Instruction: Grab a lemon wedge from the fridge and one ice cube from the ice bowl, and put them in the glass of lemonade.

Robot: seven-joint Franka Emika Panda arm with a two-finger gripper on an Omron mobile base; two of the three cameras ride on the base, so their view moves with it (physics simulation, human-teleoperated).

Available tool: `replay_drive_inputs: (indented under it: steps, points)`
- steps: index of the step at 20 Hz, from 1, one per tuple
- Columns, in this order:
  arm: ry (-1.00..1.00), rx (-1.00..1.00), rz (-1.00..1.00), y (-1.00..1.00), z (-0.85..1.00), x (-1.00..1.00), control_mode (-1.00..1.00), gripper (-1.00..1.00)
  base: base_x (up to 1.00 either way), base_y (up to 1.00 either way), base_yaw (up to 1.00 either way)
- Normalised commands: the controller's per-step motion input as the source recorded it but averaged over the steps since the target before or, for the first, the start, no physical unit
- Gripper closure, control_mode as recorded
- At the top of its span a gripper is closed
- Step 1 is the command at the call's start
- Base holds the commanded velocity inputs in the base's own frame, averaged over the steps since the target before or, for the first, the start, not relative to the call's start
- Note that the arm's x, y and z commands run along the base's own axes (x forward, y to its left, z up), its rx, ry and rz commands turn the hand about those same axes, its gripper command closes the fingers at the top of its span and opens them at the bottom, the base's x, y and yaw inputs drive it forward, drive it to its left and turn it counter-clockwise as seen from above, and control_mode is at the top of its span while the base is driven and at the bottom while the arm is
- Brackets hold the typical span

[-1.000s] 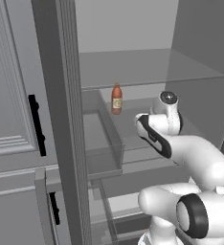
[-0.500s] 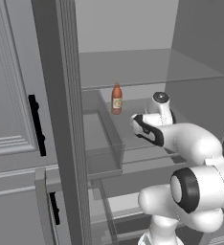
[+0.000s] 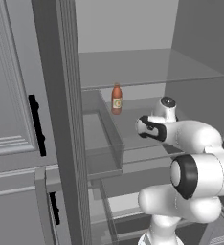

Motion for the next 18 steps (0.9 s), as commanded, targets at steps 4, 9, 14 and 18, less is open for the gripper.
replay_drive_inputs:
  steps: [4, 9, 14, 18]
  points:
    - [0.01, 0.02, 0.00, 0.02, 0.00, 0.11, -1.00, -1.00, 0.00, 0.00, 0.00]
    - [0.00, 0.00, 0.00, 0.14, -0.08, 0.23, -1.00, -1.00, 0.00, 0.00, 0.00]
    - [0.04, 0.00, 0.00, 0.02, -0.09, 0.55, -1.00, -1.00, 0.00, 0.00, 0.00]
    - [0.06, 0.00, 0.00, -0.03, -0.06, 0.23, -1.00, -1.00, 0.00, 0.00, 0.00]
